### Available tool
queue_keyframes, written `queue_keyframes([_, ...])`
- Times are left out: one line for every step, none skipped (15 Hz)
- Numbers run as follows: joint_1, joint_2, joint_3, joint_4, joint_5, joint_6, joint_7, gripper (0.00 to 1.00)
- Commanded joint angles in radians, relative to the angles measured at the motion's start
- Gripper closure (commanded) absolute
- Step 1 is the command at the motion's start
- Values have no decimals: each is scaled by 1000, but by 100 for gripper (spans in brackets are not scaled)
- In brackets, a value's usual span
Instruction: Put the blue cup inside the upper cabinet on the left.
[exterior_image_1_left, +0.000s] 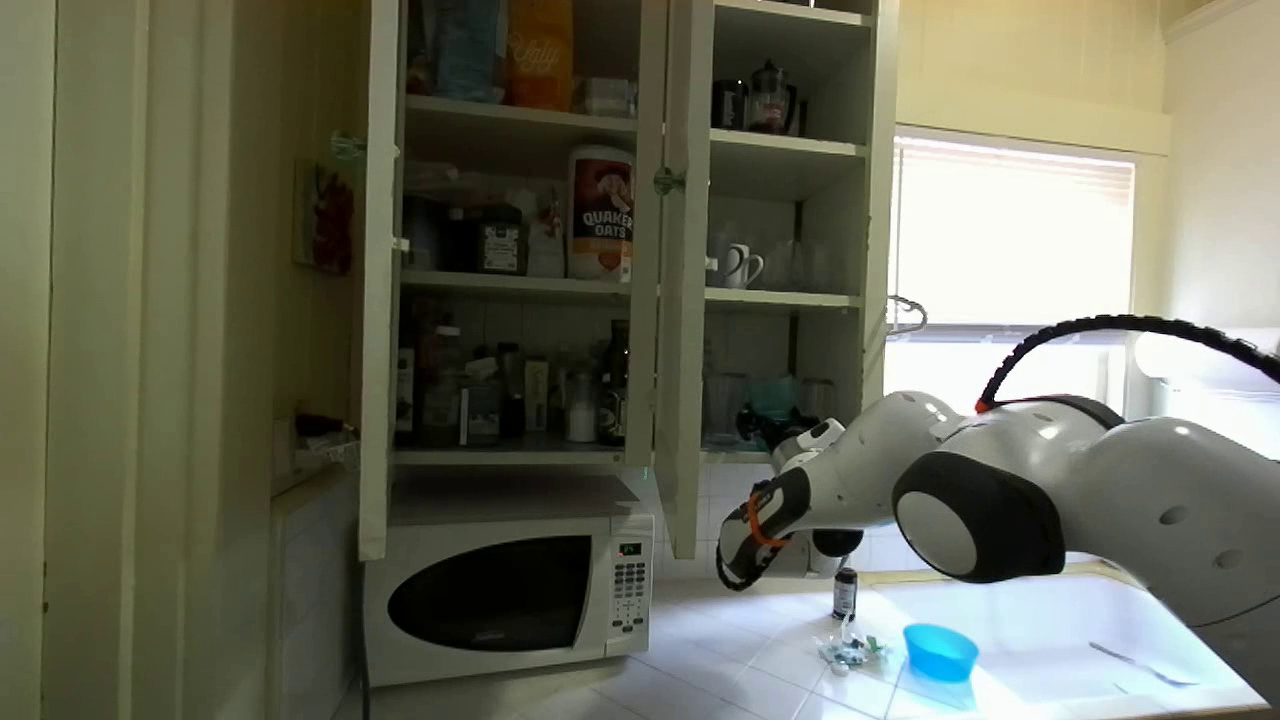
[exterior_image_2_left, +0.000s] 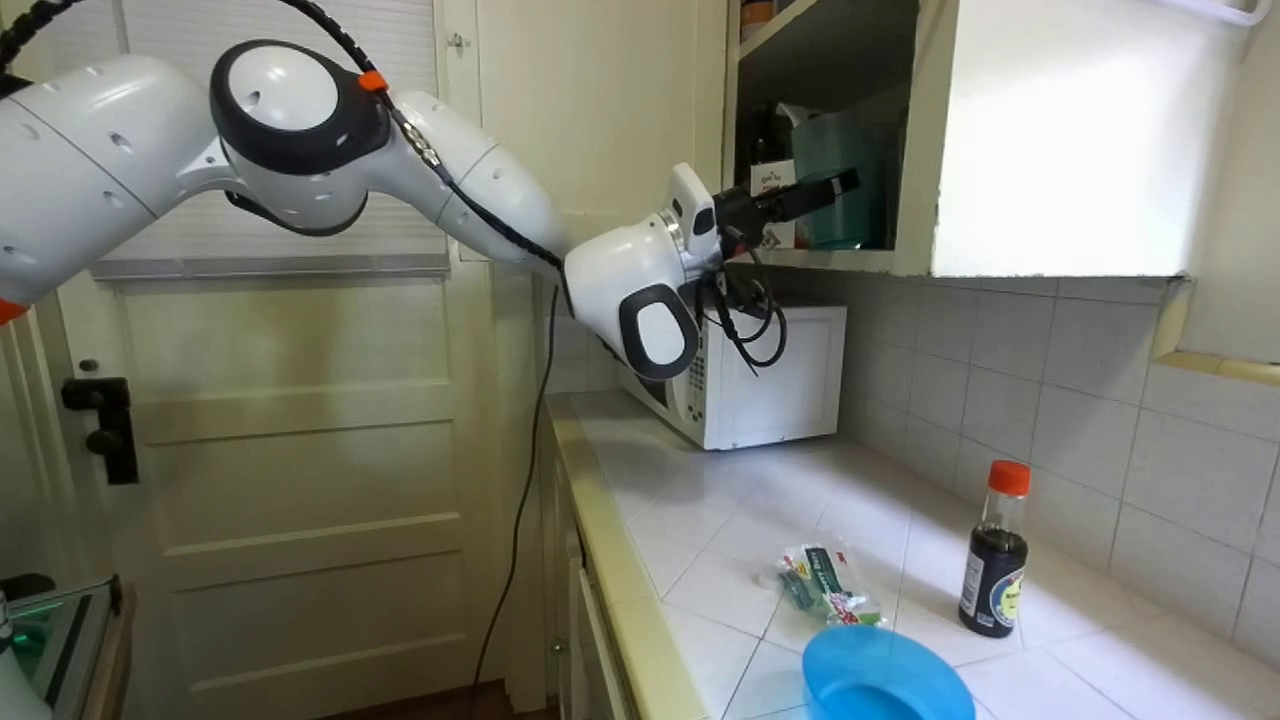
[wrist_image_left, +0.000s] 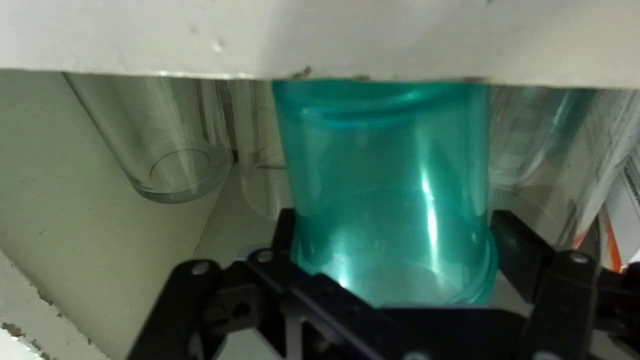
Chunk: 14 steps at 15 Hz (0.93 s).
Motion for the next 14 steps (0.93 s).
queue_keyframes([34,-1,-73,-57,19,13,99,31])
queue_keyframes([26,-8,-75,-70,-8,13,129,31])
queue_keyframes([16,-13,-75,-76,-28,13,161,31])
queue_keyframes([11,-13,-77,-78,-28,13,179,31])
queue_keyframes([2,-20,-72,-87,-38,13,202,31])
queue_keyframes([-7,-21,-67,-90,-51,13,226,31])
queue_keyframes([-17,-25,-59,-94,-67,13,245,31])
queue_keyframes([-25,-29,-54,-97,-86,12,266,31])
queue_keyframes([-32,-28,-55,-94,-106,10,289,31])
queue_keyframes([-40,-28,-54,-89,-127,4,313,31])
queue_keyframes([-51,-26,-52,-79,-156,-5,342,31])
queue_keyframes([-175,-75,135,-59,-228,16,249,31])
queue_keyframes([-200,-73,160,-45,-261,1,259,31])
queue_keyframes([-237,-76,208,-38,-286,-12,255,31])
